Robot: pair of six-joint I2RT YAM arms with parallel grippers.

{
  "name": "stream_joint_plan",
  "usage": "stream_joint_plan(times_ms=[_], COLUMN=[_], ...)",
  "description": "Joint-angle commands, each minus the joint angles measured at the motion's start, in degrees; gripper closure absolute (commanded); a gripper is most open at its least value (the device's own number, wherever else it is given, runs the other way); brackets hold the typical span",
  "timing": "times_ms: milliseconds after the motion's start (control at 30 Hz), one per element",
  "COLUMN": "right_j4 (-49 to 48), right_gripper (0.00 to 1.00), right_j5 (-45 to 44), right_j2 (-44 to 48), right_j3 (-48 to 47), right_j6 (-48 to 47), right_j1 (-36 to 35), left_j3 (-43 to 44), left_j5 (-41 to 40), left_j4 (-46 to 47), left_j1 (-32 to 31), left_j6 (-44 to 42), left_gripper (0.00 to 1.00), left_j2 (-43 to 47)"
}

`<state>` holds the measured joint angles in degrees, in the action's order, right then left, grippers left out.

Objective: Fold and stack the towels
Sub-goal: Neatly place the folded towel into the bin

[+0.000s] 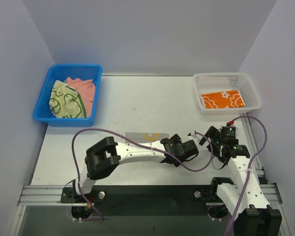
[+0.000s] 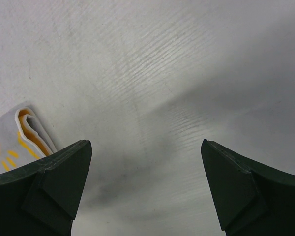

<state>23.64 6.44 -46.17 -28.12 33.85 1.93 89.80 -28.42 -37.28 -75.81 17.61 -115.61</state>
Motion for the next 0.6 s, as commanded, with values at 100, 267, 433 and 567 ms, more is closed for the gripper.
stream_joint_plan(times_ms=[100,267,433,567], right_j4=[1.59,1.32,0.88,0.27], right_gripper=[0.00,0.00,0.00,0.00], right_j5=[0.51,0.86,1.56,2.61], right_j2=[0.21,0.12,0.38,0.38], right_j3=[1.05,1.40,1.75,2.10], right_j6=[-1.41,-1.33,-1.24,-0.97], right_j1=[0.70,0.79,0.79,0.79], left_j3=[3.98,2.93,1.87,1.26], left_j5=[-1.72,-1.37,-1.37,-1.19], left_j4=[-1.57,-1.66,-2.10,-2.62], left_j1=[-0.48,-0.48,-0.48,-0.48], left_j6=[-4.24,-4.77,-4.86,-5.04], left_gripper=[0.27,0.33,0.44,0.59], left_j2=[-4.52,-6.47,-8.22,-9.37])
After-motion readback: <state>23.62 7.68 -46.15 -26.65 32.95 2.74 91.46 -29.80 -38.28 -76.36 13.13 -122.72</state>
